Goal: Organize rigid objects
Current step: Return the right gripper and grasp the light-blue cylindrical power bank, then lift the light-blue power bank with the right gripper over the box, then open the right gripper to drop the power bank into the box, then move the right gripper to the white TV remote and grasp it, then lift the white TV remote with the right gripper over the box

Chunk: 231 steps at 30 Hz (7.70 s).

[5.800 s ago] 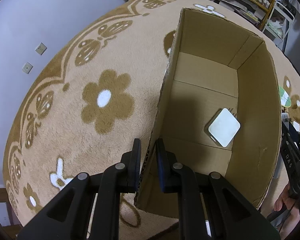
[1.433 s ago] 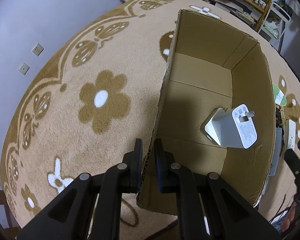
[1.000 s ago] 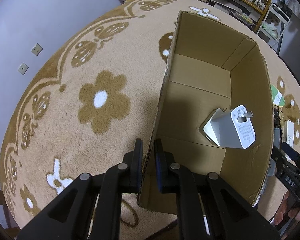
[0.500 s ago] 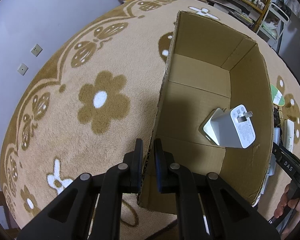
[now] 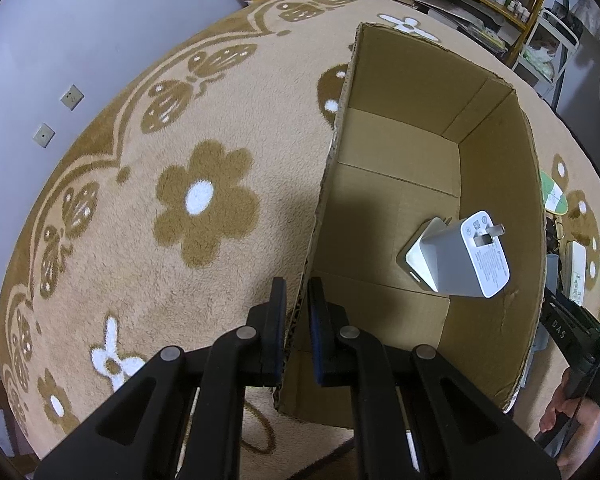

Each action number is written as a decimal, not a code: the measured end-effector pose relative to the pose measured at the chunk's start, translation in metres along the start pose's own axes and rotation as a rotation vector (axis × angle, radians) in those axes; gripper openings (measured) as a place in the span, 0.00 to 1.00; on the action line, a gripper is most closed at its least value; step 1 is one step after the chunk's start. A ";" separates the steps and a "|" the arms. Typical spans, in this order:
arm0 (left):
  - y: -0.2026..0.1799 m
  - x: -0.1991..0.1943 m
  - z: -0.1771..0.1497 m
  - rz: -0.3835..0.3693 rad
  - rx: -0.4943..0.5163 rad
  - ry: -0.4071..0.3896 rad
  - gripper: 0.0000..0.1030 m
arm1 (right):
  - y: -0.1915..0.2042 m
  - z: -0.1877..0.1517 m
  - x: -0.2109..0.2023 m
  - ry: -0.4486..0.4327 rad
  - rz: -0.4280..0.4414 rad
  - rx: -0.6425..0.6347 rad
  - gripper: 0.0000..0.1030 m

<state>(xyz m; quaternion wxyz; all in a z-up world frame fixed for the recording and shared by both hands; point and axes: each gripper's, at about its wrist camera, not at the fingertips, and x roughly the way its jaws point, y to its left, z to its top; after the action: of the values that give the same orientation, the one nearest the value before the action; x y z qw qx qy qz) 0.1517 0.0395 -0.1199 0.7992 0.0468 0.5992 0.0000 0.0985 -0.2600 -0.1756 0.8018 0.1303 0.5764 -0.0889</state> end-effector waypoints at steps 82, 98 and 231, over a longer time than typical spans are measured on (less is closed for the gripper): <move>0.002 -0.002 -0.002 -0.018 -0.014 0.003 0.09 | 0.090 0.005 -0.116 -0.382 0.320 -0.145 0.98; 0.002 -0.003 -0.002 -0.016 -0.018 -0.003 0.09 | 0.033 -0.017 -0.103 -0.299 0.165 -0.034 1.00; 0.002 -0.002 -0.002 0.010 -0.008 -0.002 0.10 | 0.100 0.022 -0.154 -0.597 0.355 -0.135 0.43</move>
<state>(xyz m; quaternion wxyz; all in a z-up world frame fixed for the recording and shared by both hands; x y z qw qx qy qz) 0.1491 0.0410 -0.1180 0.7999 0.0464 0.5983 0.0063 0.0979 -0.1728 -0.0124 0.9447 0.1436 0.2896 0.0559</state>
